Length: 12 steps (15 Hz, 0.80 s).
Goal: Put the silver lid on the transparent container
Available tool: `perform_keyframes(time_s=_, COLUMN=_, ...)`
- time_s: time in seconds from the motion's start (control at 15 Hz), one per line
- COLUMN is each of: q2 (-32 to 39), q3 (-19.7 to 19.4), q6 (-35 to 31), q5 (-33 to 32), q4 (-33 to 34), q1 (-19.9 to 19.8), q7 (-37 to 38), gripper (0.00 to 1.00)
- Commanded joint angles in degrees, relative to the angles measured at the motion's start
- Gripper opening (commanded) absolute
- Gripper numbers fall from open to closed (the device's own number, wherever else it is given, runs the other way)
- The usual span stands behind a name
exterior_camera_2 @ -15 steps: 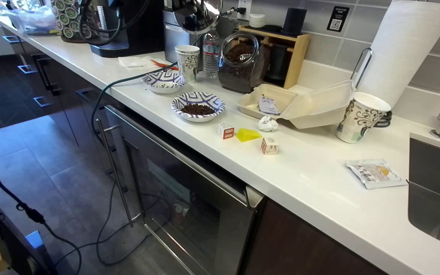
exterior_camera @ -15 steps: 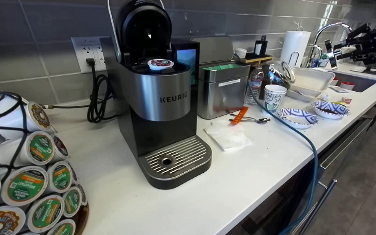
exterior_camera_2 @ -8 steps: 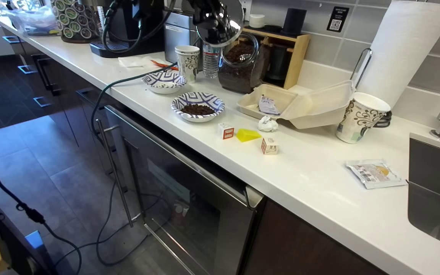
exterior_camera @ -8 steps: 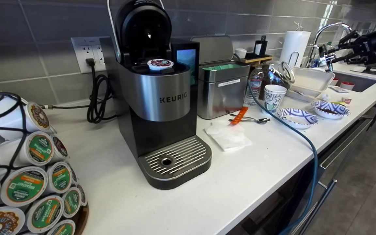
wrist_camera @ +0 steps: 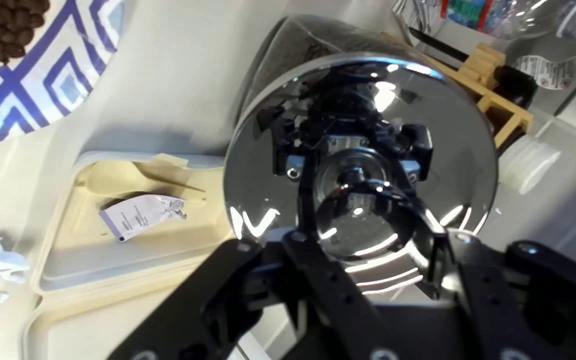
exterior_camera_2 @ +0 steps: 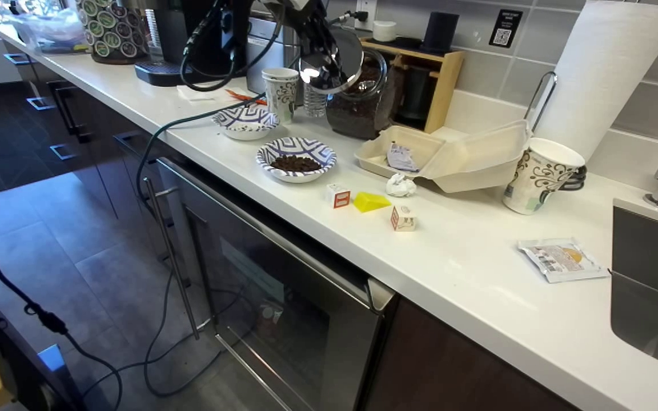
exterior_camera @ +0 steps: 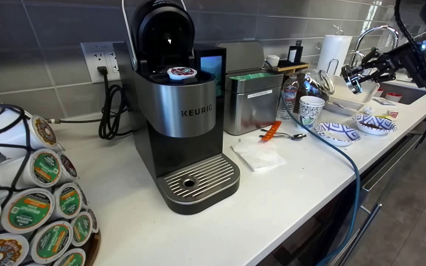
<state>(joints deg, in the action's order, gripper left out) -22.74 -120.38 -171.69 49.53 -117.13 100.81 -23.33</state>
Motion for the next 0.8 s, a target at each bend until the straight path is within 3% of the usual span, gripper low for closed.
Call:
perform_keyframes(time_s=0.0, q2=-4.84, q3=-8.57, q6=1.89, q5=-6.32, q4=6.71, q1=7.30, q7=5.46, gripper=0.21)
perform_keyframes(time_s=0.07, q2=-4.62, q3=-10.25, q6=2.74, q5=-7.31, q4=7.66, q1=8.54, q7=7.03, gripper=0.21)
perform_keyframes(time_s=0.13, q2=-5.46, q3=-0.60, q6=-1.56, q5=-14.36, q4=2.67, q1=-0.45, q7=10.52, gripper=0.46)
perform_keyframes(time_s=0.27, q2=-6.48, q3=-2.56, q6=-1.21, q5=-15.47, q4=4.67, q1=1.33, q7=11.64, gripper=0.46)
perform_keyframes(time_s=0.33, q2=-6.68, q3=-2.80, q6=-1.20, q5=-15.57, q4=5.02, q1=1.65, q7=11.77, gripper=0.21)
perform_keyframes(time_s=0.53, q2=-10.01, q3=1.04, q6=-1.32, q5=-24.31, q4=5.65, q1=-0.73, q7=17.87, gripper=0.21)
perform_keyframes(time_s=0.73, q2=-11.91, q3=2.41, q6=-1.32, q5=-31.57, q4=6.03, q1=-1.41, q7=23.49, gripper=0.21)
